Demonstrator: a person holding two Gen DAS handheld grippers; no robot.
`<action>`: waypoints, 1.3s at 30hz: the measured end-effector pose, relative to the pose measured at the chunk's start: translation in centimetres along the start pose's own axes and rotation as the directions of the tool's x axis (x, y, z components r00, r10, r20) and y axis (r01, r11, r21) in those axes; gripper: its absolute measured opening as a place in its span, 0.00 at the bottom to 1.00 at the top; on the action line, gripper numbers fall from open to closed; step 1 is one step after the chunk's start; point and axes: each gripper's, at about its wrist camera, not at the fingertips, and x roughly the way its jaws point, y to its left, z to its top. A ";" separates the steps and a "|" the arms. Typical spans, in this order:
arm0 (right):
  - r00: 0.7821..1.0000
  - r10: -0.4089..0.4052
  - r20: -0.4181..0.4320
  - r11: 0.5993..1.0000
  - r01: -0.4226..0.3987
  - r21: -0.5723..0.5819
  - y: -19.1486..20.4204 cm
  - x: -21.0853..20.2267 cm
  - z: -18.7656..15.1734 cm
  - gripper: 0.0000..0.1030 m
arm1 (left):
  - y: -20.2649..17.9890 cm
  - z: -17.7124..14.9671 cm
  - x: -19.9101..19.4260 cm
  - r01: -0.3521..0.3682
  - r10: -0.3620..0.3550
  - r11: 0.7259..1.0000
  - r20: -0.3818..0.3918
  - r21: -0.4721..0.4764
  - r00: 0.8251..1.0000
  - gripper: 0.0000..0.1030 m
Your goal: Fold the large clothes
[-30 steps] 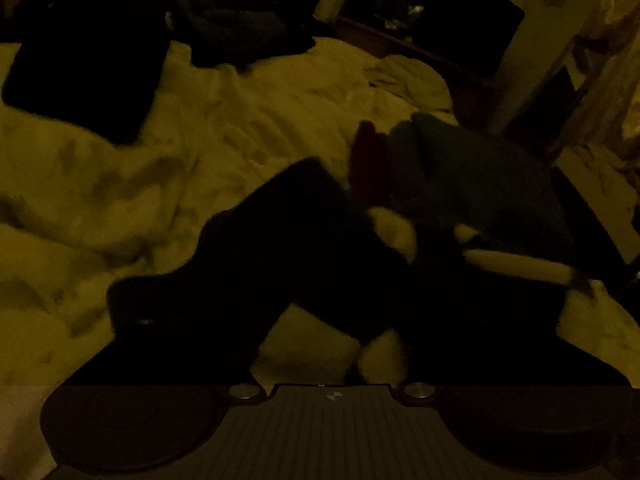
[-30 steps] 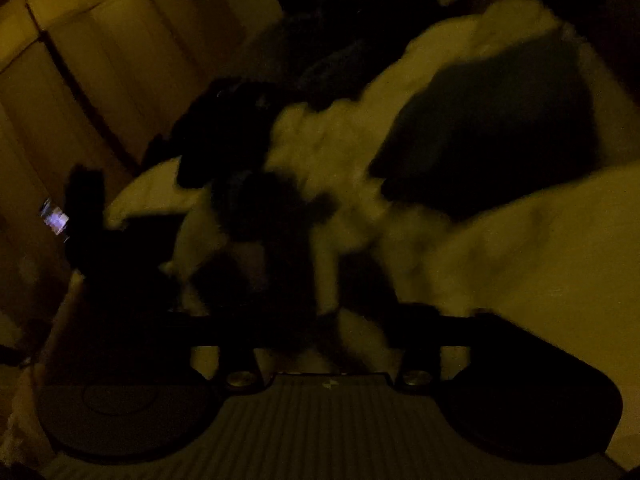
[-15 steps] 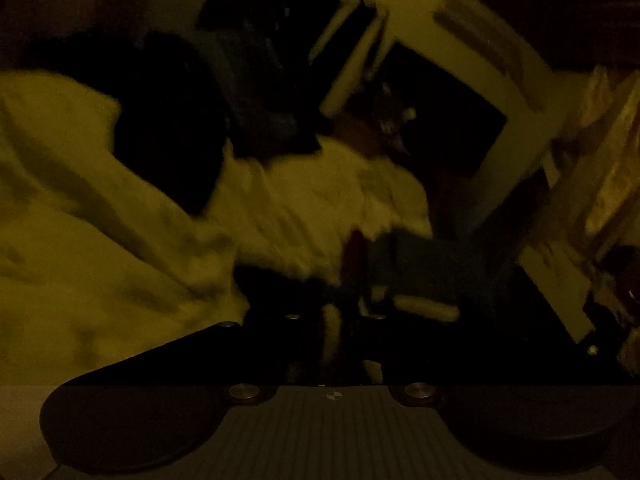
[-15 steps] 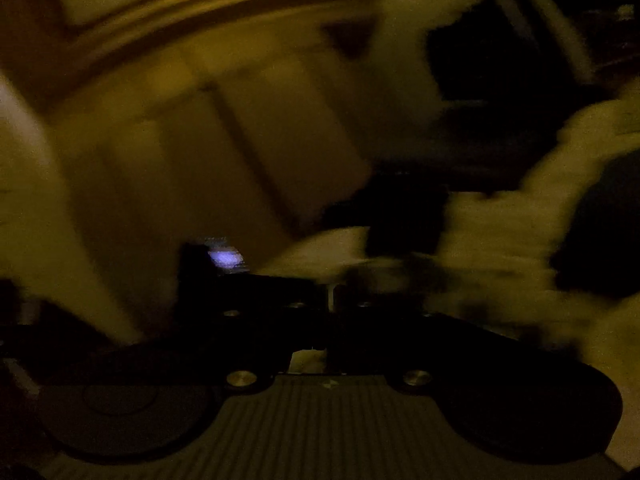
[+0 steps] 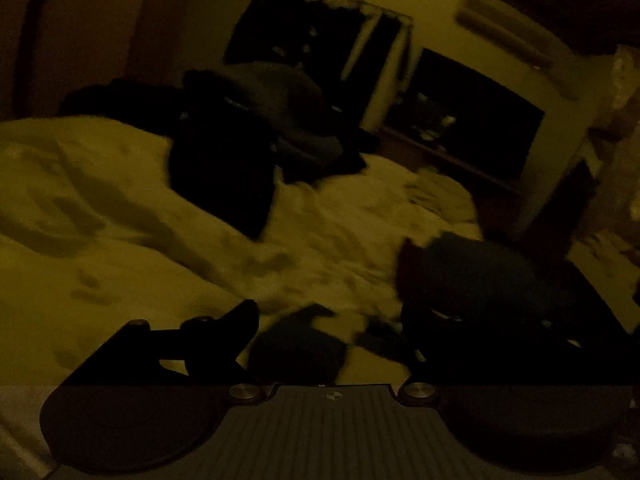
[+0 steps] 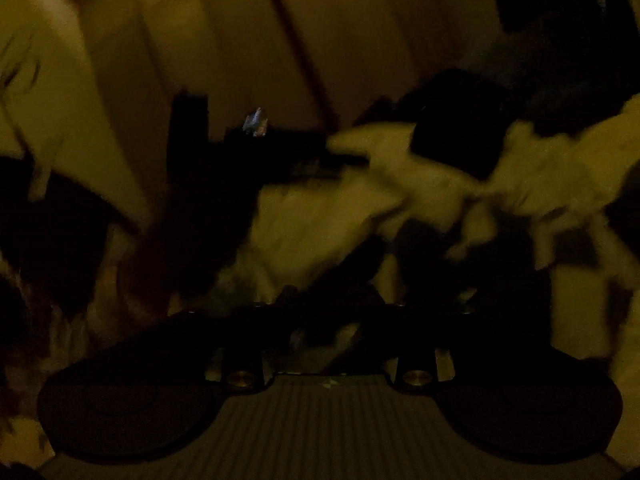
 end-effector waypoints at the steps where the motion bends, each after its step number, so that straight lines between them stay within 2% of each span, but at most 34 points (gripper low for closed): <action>1: 0.999 -0.028 0.042 0.999 0.027 0.017 0.0 -0.8 0.6 0.55 | -0.4 0.0 0.7 0.036 -0.036 0.999 -0.021 -0.005 0.999 1.00; 2: 0.995 -0.065 0.081 0.998 0.064 0.025 -0.1 -1.7 0.9 0.60 | -0.6 -0.1 1.2 0.065 -0.065 0.998 -0.036 -0.009 0.997 1.00; 4: 0.972 -0.190 0.140 0.982 0.186 0.042 -1.1 -3.6 1.5 0.61 | -0.9 -0.3 1.7 0.091 -0.091 0.996 -0.051 -0.004 0.995 1.00; 6: 0.930 -0.331 0.159 0.944 0.323 0.073 -2.2 -4.9 1.5 0.61 | -1.8 -0.2 2.5 0.088 -0.086 0.996 -0.059 0.033 0.995 1.00; 8: 0.896 -0.417 0.154 0.907 0.401 0.126 -3.3 -5.7 1.3 0.61 | -2.8 -0.1 3.1 0.084 -0.079 0.994 -0.061 0.074 0.995 1.00; 10: 0.889 -0.443 0.114 0.895 0.430 0.122 -3.5 -5.3 0.9 0.61 | -3.3 -0.3 3.5 0.096 -0.089 0.990 -0.071 0.100 0.993 1.00; 14: 0.904 -0.427 0.015 0.902 0.427 -0.064 -1.2 -4.0 0.1 0.65 | -3.4 -1.2 4.6 0.086 -0.073 0.990 -0.115 0.112 0.991 1.00; 16: 0.884 -0.459 -0.084 0.884 0.445 -0.144 -0.6 -2.5 -0.5 0.65 | -3.1 -1.4 5.1 0.075 -0.062 0.992 -0.133 0.102 0.989 1.00; 17: 0.863 -0.490 -0.125 0.867 0.468 -0.172 -0.6 -1.8 -1.0 0.63 | -2.9 -1.4 4.9 0.073 -0.059 0.992 -0.138 0.098 0.989 1.00; 19: 0.827 -0.523 -0.206 0.851 0.494 -0.177 -1.6 -1.6 -2.6 0.47 | -2.6 -1.3 5.1 0.066 -0.052 0.993 -0.147 0.095 0.988 1.00; 20: 0.813 -0.531 -0.239 0.848 0.506 -0.161 -2.3 -1.5 -3.1 0.23 | -2.5 -1.3 5.1 0.061 -0.046 0.993 -0.149 0.096 0.988 1.00; 21: 0.799 -0.542 -0.261 0.840 0.523 -0.144 -3.0 -1.5 -3.6 0.12 | -2.4 -1.2 5.2 0.056 -0.041 0.993 -0.149 0.099 0.988 1.00; 22: 0.787 -0.561 -0.256 0.827 0.548 -0.128 -3.7 -1.8 -4.0 0.11 | -2.5 -1.1 5.3 0.053 -0.037 0.993 -0.149 0.102 0.988 1.00; 23: 0.783 -0.581 -0.221 0.812 0.575 -0.098 -4.1 -2.4 -4.1 0.08 | -2.5 -0.9 5.5 0.051 -0.034 0.993 -0.151 0.108 0.988 1.00; 24: 0.790 -0.588 -0.176 0.807 0.588 -0.056 -4.2 -3.2 -4.1 0.08 | -2.6 -0.8 5.7 0.050 -0.032 0.992 -0.153 0.114 0.988 1.00; 25: 0.797 -0.594 -0.110 0.802 0.598 0.001 -4.4 -4.5 -3.7 0.08 | -2.7 -0.6 6.0 0.050 -0.031 0.992 -0.152 0.120 0.988 1.00; 26: 0.795 -0.606 -0.034 0.793 0.607 0.056 -4.4 -6.1 -3.3 0.08 | -2.8 -0.2 6.2 0.052 -0.033 0.991 -0.148 0.126 0.988 1.00; 28: 0.757 -0.638 0.140 0.769 0.619 0.158 -4.4 -8.7 -2.5 0.06 | -3.3 0.5 6.7 0.059 -0.039 0.988 -0.137 0.142 0.990 1.00; 30: 0.681 -0.686 0.255 0.727 0.656 0.205 -4.3 -10.4 -1.8 0.06 | -4.2 1.2 7.3 0.069 -0.046 0.981 -0.127 0.180 0.991 1.00; 32: 0.580 -0.757 0.302 0.647 0.729 0.222 -4.5 -11.1 -1.5 0.06 | -5.7 1.5 7.9 0.104 -0.071 0.959 -0.134 0.263 0.988 1.00; 33: 0.546 -0.783 0.296 0.612 0.761 0.215 -5.1 -10.9 -1.5 0.06 | -6.6 1.5 8.3 0.125 -0.083 0.941 -0.143 0.316 0.986 1.00; 34: 0.529 -0.800 0.284 0.591 0.775 0.222 -5.8 -10.8 -1.7 0.06 | -7.4 1.4 8.6 0.139 -0.089 0.923 -0.152 0.360 0.984 1.00; 35: 0.523 -0.811 0.261 0.580 0.776 0.248 -6.9 -10.6 -2.1 0.06 | -8.2 1.3 9.1 0.151 -0.090 0.897 -0.162 0.416 0.983 1.00; 37: 0.525 -0.828 0.196 0.561 0.774 0.293 -8.9 -10.3 -2.9 0.06 | -9.9 1.1 10.3 0.142 -0.065 0.836 -0.160 0.530 0.985 1.00; 39: 0.532 -0.833 0.151 0.550 0.768 0.328 -9.8 -10.0 -4.1 0.06 | -11.2 1.3 11.8 0.078 -0.016 0.780 -0.104 0.620 0.994 1.00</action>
